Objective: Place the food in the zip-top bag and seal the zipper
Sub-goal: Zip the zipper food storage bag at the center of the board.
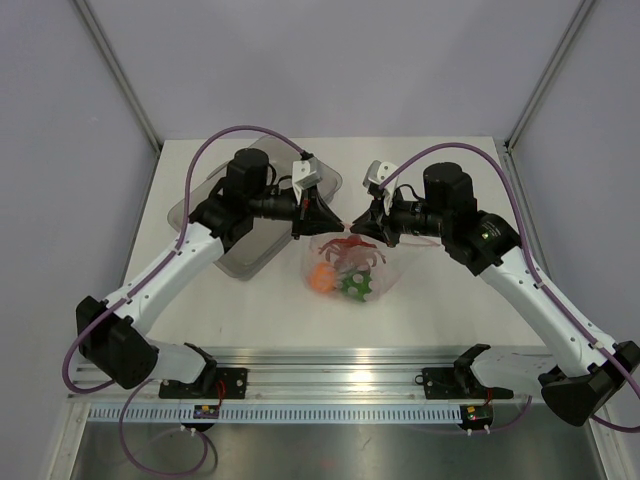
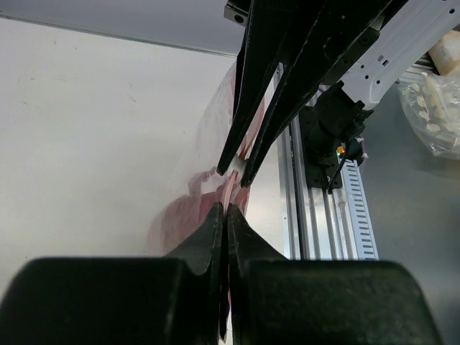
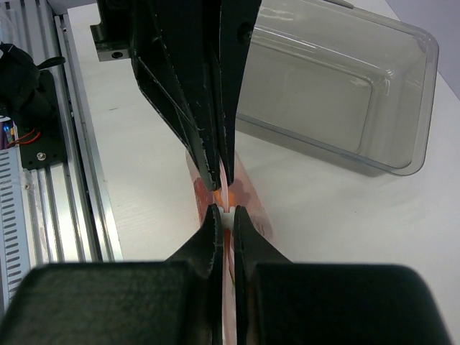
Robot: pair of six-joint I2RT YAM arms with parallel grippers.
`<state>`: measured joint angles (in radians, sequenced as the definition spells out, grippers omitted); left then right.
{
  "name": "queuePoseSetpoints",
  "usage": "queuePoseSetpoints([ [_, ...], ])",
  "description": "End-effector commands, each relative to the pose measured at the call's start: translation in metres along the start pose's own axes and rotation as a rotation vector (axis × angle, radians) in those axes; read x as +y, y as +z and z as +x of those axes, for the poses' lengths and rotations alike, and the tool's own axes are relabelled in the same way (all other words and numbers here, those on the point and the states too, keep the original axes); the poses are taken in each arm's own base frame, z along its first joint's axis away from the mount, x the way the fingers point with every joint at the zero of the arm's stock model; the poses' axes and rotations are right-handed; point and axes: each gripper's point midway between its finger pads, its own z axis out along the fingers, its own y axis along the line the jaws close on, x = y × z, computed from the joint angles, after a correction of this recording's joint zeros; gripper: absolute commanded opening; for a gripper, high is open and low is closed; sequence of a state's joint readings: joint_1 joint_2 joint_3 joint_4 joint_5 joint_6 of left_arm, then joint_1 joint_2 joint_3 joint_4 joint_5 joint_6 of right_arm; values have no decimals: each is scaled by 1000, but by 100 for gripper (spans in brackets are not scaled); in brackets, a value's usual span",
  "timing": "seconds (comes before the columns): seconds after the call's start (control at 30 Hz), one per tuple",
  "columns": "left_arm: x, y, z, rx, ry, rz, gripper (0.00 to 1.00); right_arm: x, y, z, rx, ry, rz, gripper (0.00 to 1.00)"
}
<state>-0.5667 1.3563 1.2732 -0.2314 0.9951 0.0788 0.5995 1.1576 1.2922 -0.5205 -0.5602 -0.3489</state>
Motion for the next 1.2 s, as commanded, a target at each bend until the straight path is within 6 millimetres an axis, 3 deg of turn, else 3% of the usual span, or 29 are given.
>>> queuePoseSetpoints([
  [0.0, -8, 1, -22, -36, 61, 54, 0, -7, -5, -20, -47, -14, 29, 0],
  [0.27, 10, -6, -17, -36, 68, -101, 0, -8, -10, -13, -33, -7, 57, 0],
  [0.47, 41, -34, -27, -103, -8, -248, 0, -6, -19, -6, -33, 6, 93, 0],
  [0.67, 59, -58, -36, -153, -16, -350, 0, -7, -30, -1, -28, 14, 139, 0],
  [0.97, 66, -87, -42, -199, -13, -426, 0, -1, -52, 19, -3, 38, 202, 0],
  [1.17, 60, -87, -43, -204, -8, -395, 0, 4, -68, 32, 12, 60, 255, 0],
])
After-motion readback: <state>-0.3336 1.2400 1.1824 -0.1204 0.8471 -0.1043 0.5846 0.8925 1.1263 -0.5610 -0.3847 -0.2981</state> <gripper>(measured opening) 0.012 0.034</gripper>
